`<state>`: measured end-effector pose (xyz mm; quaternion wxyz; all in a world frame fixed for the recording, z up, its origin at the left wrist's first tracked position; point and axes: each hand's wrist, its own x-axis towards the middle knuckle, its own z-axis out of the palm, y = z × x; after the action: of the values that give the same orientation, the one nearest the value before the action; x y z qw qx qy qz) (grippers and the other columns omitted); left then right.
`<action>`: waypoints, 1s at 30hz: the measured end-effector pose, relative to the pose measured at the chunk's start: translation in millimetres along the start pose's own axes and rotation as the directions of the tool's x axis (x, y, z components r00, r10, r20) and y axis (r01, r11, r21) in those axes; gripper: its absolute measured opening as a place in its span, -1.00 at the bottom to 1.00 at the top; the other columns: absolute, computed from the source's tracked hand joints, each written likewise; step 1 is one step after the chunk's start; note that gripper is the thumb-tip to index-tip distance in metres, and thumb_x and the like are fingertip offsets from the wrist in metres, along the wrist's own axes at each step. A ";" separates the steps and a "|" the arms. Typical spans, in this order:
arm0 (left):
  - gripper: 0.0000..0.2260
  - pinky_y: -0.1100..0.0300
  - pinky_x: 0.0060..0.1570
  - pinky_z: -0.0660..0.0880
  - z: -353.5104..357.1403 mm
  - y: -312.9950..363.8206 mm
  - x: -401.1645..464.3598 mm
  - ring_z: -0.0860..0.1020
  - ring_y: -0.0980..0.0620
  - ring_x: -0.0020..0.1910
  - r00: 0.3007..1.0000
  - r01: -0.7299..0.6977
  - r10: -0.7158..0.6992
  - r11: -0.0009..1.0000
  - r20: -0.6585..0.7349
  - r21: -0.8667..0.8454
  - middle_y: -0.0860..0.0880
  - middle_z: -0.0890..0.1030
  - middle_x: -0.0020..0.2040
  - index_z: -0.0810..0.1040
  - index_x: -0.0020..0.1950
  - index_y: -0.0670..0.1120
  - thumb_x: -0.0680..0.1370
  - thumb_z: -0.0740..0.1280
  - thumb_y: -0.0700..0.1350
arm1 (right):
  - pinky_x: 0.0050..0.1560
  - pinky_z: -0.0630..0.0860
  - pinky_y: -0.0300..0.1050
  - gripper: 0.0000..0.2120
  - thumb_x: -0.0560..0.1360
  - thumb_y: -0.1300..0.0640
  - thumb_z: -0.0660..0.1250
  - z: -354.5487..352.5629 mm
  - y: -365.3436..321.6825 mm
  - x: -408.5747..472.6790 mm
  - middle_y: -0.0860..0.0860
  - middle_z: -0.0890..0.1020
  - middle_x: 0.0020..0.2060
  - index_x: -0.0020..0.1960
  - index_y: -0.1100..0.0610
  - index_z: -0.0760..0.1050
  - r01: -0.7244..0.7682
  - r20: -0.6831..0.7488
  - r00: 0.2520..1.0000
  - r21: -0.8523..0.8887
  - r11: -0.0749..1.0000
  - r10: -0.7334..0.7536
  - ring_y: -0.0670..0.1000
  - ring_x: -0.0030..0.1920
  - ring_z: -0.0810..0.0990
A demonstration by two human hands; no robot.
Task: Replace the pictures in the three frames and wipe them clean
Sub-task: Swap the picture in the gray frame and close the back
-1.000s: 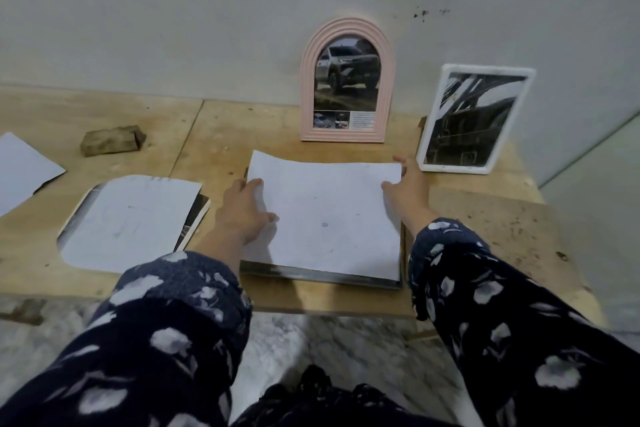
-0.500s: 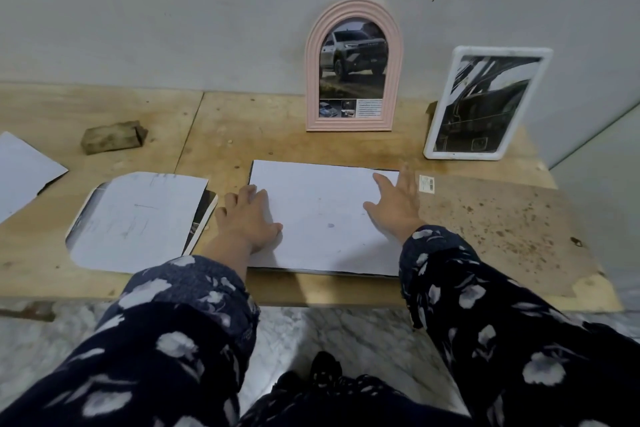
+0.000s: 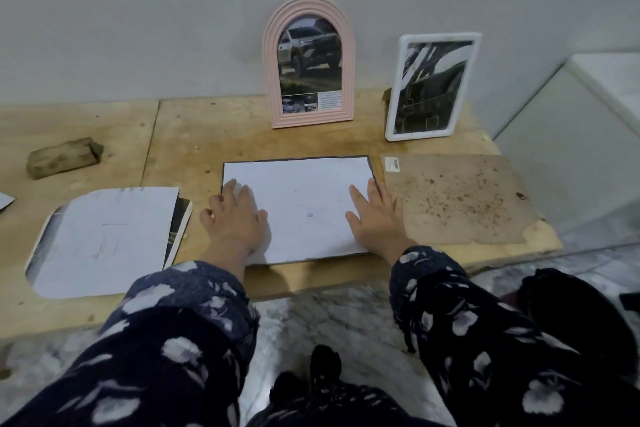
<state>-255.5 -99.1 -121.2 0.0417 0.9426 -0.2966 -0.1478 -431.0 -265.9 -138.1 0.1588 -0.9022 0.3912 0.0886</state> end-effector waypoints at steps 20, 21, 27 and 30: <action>-0.54 -0.08 0.33 0.32 28.3 243.0 -5.6 0.25 -0.19 0.43 0.945 -0.300 0.321 0.925 0.057 -0.231 -0.13 0.14 0.53 0.29 0.48 -0.04 0.59 0.24 -0.02 | 0.47 0.04 0.19 -0.47 0.59 -0.03 0.11 -58.2 204.2 -32.3 0.12 0.14 0.51 0.52 0.05 0.13 -0.387 -0.047 0.910 0.262 0.884 0.412 0.18 0.49 0.06; -0.53 -0.08 0.32 0.32 30.4 252.8 -6.2 0.27 -0.20 0.43 0.952 -0.277 0.300 0.932 0.067 -0.233 -0.14 0.15 0.52 0.28 0.48 -0.04 0.58 0.25 -0.02 | 0.47 0.04 0.19 -0.47 0.59 -0.03 0.12 -61.2 214.1 -28.7 0.12 0.14 0.51 0.52 0.05 0.13 -0.390 -0.046 0.908 0.267 0.881 0.416 0.19 0.49 0.06; -0.46 -0.14 0.38 0.26 50.6 299.8 -10.9 0.19 -0.25 0.44 0.980 -0.078 0.113 0.975 0.164 -0.209 -0.18 0.13 0.51 0.23 0.46 -0.10 0.54 0.29 0.01 | 0.43 0.15 0.15 -0.42 0.55 0.03 0.18 -75.8 270.1 -10.8 0.16 0.09 0.51 0.52 0.07 0.09 -0.443 -0.026 0.885 0.267 0.856 0.465 0.26 0.46 0.11; -0.42 -0.15 0.37 0.23 56.4 309.0 -11.0 0.14 -0.24 0.45 0.985 -0.011 0.043 0.983 0.169 -0.182 -0.17 0.16 0.49 0.21 0.47 -0.11 0.51 0.30 0.02 | 0.34 0.27 0.10 -0.42 0.54 0.12 0.20 -77.0 285.2 -1.6 0.18 0.24 0.42 0.51 0.10 0.10 -0.435 0.019 0.885 0.386 0.813 0.464 0.26 0.38 0.24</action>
<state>-450.2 -345.9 -120.7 0.1030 0.9145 -0.2973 -0.2542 -638.7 -475.7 -127.7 0.2899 -0.7386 0.6085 0.0120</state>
